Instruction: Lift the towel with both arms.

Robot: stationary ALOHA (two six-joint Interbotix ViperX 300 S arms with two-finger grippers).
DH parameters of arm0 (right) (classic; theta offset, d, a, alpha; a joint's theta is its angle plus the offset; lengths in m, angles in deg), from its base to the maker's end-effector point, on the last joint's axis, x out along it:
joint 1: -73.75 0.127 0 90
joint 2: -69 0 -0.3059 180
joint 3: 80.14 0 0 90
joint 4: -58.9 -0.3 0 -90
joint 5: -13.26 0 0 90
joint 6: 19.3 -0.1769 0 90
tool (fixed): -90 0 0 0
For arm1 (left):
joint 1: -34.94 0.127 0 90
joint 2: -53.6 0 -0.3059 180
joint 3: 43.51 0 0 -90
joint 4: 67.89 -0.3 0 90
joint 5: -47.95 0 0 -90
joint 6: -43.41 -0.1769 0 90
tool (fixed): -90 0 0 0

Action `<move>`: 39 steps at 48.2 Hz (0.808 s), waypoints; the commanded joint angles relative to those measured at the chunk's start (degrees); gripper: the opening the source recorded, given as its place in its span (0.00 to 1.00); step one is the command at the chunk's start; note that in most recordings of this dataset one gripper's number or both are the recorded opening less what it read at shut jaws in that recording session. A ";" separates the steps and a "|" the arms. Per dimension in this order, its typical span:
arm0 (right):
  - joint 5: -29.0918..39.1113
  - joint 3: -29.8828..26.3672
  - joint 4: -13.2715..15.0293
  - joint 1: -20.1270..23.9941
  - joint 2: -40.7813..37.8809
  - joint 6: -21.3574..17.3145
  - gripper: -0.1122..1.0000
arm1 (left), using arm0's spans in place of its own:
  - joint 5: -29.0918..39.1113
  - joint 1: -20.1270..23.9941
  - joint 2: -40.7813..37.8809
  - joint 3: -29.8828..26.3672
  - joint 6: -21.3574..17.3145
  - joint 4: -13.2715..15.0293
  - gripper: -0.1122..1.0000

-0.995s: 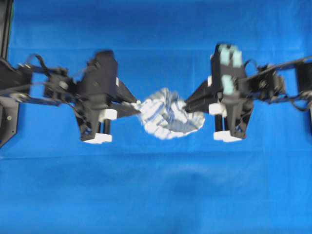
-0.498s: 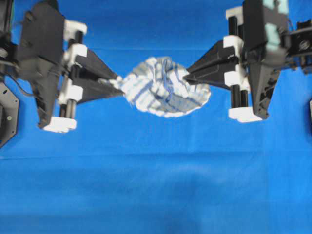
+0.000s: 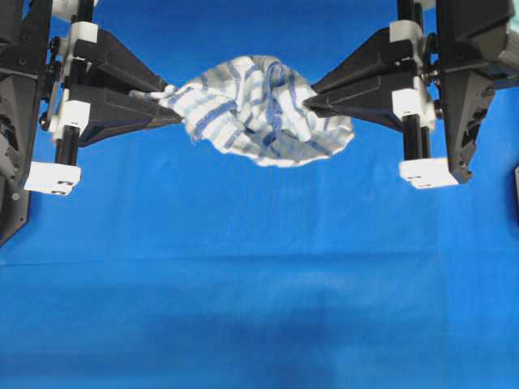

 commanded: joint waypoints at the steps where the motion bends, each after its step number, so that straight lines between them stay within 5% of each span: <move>1: 0.18 -1.41 0.09 0.00 1.05 0.26 0.12 | -0.53 0.09 0.44 -1.58 -0.26 0.00 0.18; 18: -0.26 -1.49 0.18 -0.09 1.05 1.76 0.13 | -1.49 0.09 0.44 -1.41 -0.53 -0.18 0.19; 30: 0.09 -1.32 2.72 0.00 1.05 1.05 0.70 | -2.02 0.09 0.62 -0.62 -0.35 -0.18 0.82; 34: 0.18 -1.23 3.08 -0.09 1.05 0.79 0.69 | -2.02 0.18 0.62 -0.18 -0.26 -0.18 0.93; 39: 0.18 -0.53 3.08 -0.09 1.05 0.62 0.69 | -2.02 0.09 0.70 0.62 -0.18 -0.18 0.92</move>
